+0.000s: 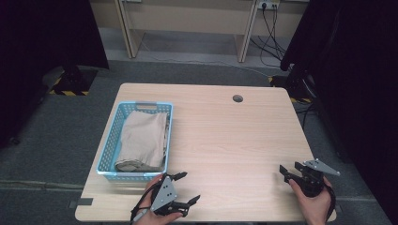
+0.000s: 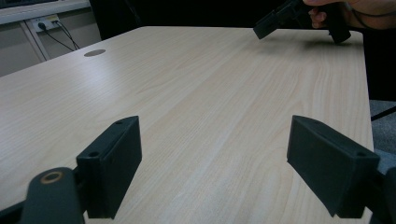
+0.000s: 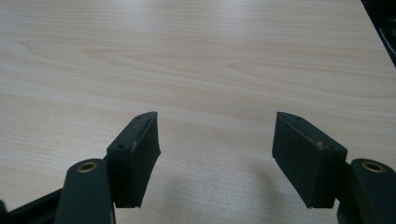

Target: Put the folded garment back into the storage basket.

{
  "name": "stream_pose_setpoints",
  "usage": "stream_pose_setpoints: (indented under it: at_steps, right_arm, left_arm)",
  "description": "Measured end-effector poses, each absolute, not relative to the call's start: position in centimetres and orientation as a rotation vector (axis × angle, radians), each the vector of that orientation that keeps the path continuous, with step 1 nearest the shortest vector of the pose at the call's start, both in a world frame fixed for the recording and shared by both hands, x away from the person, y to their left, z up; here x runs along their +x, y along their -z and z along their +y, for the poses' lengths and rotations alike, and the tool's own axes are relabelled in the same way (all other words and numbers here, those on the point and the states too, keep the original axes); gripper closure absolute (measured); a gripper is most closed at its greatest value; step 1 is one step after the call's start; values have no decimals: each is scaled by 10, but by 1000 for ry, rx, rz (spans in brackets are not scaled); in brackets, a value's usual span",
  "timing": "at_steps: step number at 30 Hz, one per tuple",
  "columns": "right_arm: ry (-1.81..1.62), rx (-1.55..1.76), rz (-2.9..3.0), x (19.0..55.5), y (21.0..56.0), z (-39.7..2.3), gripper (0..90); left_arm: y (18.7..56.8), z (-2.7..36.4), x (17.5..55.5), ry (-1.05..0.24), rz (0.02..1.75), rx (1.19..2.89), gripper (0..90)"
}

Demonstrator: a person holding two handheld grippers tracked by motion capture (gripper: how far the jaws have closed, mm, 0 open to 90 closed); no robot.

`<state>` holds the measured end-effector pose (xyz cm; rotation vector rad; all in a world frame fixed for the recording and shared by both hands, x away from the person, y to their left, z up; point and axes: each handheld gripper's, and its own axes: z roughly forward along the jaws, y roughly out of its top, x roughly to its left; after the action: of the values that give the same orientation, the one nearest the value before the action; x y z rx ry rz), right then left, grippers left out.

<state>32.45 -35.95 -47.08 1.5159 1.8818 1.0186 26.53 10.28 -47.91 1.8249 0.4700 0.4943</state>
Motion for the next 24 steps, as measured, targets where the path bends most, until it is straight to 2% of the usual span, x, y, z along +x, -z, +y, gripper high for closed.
stream_pose_setpoints:
  at_steps: [24]
  right_arm:
    - [-998,1526,1893,326,474,-361,321]
  left_arm:
    - [479,102,265,-505,467,1831,172]
